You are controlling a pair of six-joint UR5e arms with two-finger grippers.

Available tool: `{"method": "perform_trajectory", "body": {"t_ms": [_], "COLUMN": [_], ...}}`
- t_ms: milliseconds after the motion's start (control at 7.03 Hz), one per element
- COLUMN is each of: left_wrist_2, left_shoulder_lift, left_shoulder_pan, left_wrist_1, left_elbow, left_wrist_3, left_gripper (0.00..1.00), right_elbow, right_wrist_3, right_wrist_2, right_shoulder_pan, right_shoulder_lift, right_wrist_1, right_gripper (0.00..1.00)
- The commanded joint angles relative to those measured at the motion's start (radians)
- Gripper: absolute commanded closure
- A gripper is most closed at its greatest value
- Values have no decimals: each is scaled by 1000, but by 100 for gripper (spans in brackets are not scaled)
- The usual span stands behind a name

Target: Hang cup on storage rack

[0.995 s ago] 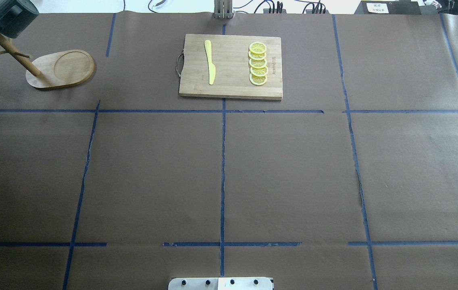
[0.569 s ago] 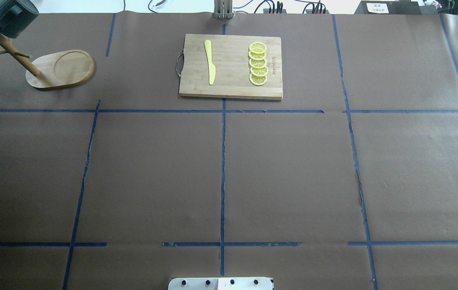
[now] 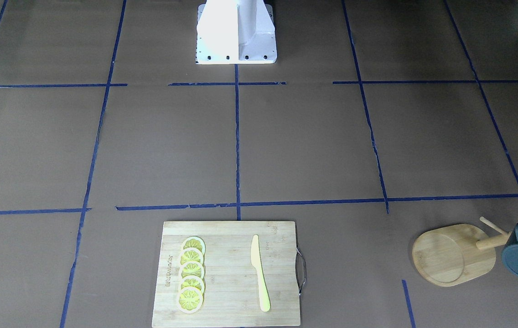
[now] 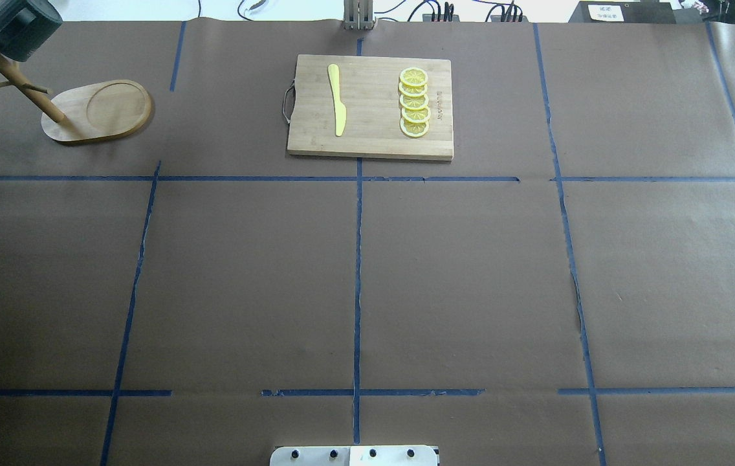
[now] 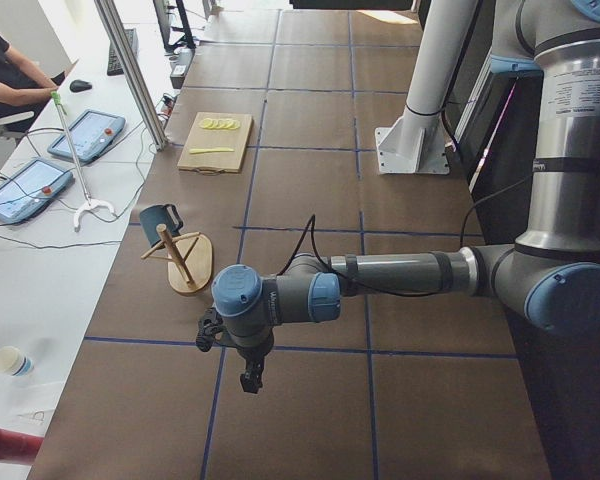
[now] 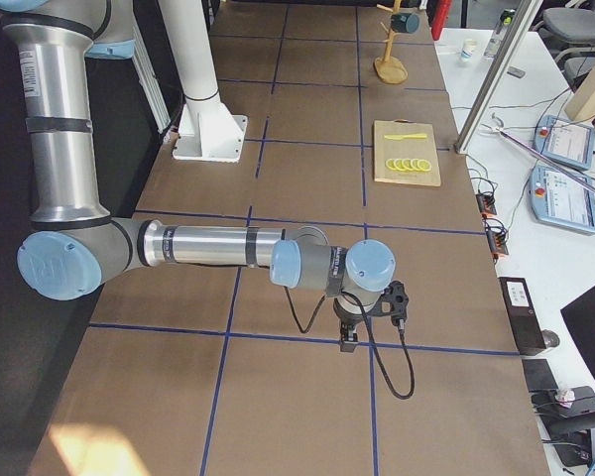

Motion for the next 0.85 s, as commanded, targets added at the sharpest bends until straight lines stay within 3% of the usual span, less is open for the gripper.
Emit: {"method": "perform_trajectory", "body": {"t_ms": [0, 426, 711], "left_wrist_2": [-90, -111, -109], "left_shoulder_lift": [-23, -7, -7], "left_shoulder_pan": [1, -4, -4], "left_wrist_1": [-1, -10, -9], "left_elbow": [0, -9, -26], "left_wrist_3": [-55, -55, -55], "left_gripper": [0, 0, 0], "right_elbow": [-45, -5, 110], "right_wrist_3": [53, 78, 73], "right_wrist_2": [0, 8, 10], "right_shoulder_pan": [0, 3, 32], "right_shoulder_lift": [-55, -44, -50], "right_wrist_1": [193, 158, -9], "right_gripper": [0, 0, 0]}}
